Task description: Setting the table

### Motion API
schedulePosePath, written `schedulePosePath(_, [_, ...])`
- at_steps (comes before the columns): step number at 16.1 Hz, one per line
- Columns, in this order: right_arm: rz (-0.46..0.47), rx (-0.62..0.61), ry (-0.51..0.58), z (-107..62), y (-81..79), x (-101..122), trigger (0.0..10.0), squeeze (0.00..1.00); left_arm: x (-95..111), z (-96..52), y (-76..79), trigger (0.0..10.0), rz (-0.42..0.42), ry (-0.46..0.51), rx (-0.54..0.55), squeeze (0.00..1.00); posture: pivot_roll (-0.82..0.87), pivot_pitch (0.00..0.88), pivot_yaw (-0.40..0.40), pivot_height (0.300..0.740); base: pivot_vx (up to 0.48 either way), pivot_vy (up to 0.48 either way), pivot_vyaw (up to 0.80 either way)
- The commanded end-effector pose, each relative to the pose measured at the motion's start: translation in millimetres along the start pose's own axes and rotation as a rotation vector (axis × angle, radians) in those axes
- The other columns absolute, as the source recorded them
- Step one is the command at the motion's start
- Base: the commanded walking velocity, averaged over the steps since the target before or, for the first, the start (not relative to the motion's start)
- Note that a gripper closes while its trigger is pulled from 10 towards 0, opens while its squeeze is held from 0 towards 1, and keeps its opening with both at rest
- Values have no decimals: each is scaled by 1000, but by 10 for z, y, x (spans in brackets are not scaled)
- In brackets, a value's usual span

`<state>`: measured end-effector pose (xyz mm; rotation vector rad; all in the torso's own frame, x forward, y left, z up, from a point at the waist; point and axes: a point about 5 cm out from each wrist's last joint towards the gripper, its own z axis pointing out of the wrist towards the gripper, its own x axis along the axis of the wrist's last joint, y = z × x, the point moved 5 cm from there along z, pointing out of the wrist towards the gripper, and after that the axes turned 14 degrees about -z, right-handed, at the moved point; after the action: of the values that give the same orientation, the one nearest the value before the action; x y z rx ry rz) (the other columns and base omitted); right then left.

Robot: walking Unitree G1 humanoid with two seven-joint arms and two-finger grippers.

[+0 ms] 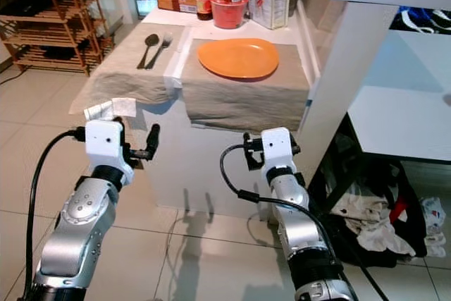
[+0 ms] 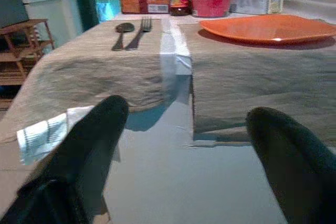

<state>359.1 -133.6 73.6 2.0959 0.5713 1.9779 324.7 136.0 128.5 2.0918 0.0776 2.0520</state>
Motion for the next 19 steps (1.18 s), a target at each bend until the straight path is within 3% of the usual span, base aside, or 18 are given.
schedulePosePath(1, [3, 0, 6, 0, 14, 10, 0, 0, 6, 0, 2, 0, 0, 9, -4, 0, 27, 0, 24, 740, 0, 0, 0])
schedulePosePath(7, [-1, 15, 10, -10, -10, 12, 0, 0, -18, -7, -23, 0, -9, 0, -2, 0, 25, 0, 25, 740, 0, 0, 0])
schedulePosePath(11, [3, 25, 33, -27, -10, 50, 0, 0, -88, -22, -74, 0, -80, -33, 5, 0, 20, 0, 28, 740, 0, 0, 0])
schedulePosePath(17, [-10, 30, 60, -51, -10, 99, 0, 0, -97, -11, -4, 0, -49, -41, -47, 0, 12, 0, 35, 740, 0, 0, 0])
schedulePosePath(18, [-26, 24, 34, -38, -5, 71, 10000, 0, -94, -9, -3, 0, -48, -38, -49, 0, 11, 0, 35, 740, 0, 0, 0])
schedulePosePath(19, [-22, 10, 18, -28, 15, 56, 10000, 0, -90, -8, -3, 0, -50, -35, -51, 0, 11, 0, 35, 740, 0, 0, 0])
